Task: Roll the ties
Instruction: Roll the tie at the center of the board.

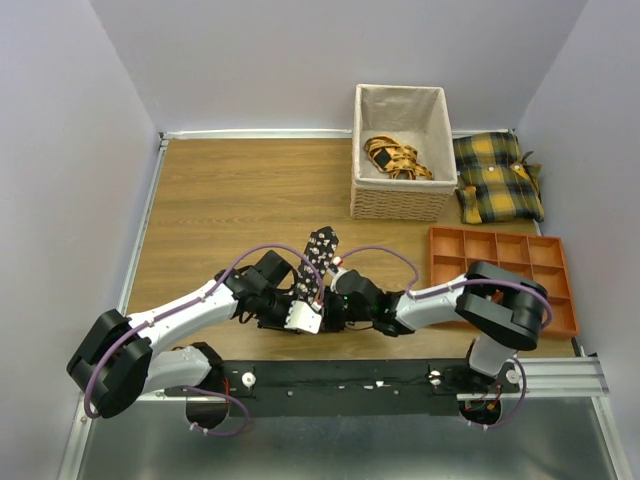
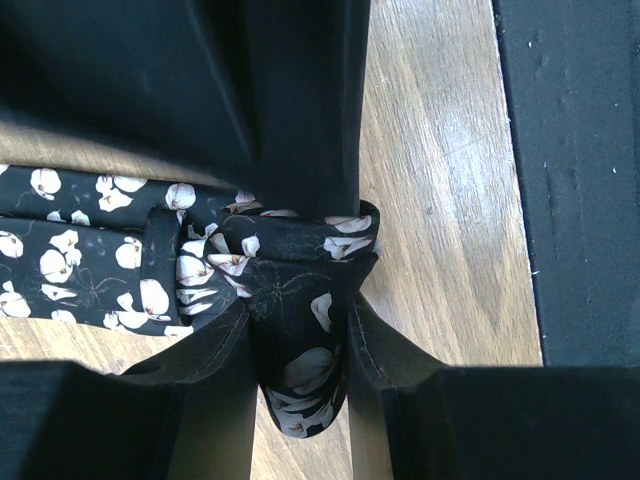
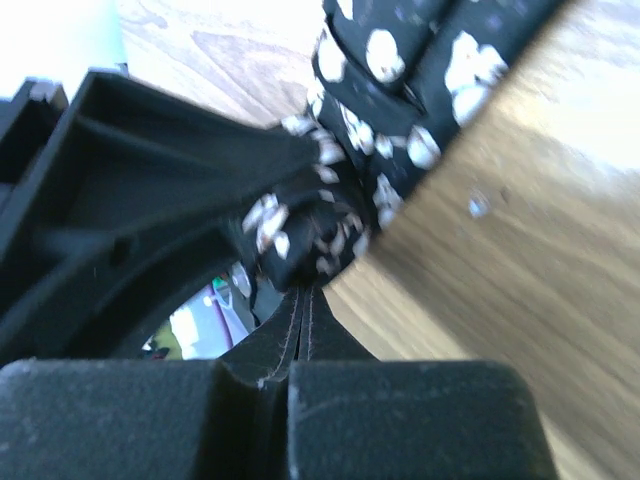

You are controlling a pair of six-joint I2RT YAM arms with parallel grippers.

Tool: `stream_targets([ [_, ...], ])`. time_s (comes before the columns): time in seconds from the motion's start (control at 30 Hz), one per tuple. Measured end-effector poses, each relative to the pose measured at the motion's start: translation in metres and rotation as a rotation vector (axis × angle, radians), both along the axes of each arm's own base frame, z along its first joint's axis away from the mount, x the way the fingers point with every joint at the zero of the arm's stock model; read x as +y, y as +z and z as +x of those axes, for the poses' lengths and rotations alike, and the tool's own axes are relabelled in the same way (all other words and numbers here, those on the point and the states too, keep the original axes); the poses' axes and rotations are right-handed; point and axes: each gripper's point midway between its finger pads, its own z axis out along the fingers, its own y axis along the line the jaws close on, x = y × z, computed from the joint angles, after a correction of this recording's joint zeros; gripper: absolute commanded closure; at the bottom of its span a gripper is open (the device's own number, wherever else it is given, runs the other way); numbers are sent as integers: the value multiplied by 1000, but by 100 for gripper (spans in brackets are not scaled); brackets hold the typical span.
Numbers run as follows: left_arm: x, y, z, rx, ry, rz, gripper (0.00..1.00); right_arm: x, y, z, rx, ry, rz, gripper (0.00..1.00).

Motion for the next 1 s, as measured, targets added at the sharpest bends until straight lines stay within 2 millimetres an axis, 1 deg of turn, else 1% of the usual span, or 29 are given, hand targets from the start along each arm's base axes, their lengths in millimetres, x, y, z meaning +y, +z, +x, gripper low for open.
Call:
stream_targets([
  [0.1,0,0,0,2,1,3,100,10,-6,3,11,8,-2,99],
  [0.17,2,-1,-1,5,3,8,100,12,-10,2,26,9,-4,99],
  [0.23,2,-1,-1,5,3,9,100,12,-10,2,30,5,2,99],
  [0.37,2,0,-1,14,18,9,87,13,-10,2,35,0,6,99],
  [0.6,9,-1,-2,39,58,40,85,25,-14,4,55,14,16,99],
  [0.7,13,-1,-2,40,72,56,82,30,-15,3,64,25,22,99],
  [0.77,14,-2,-2,40,80,61,80,31,-15,3,64,28,27,99],
  [0.87,14,-1,-2,42,89,59,78,32,-14,4,59,27,32,99],
  [0.97,14,-1,-3,39,93,53,78,31,-13,6,48,23,23,99],
  [1.0,14,-1,-3,40,95,53,80,32,-13,6,47,25,18,99],
])
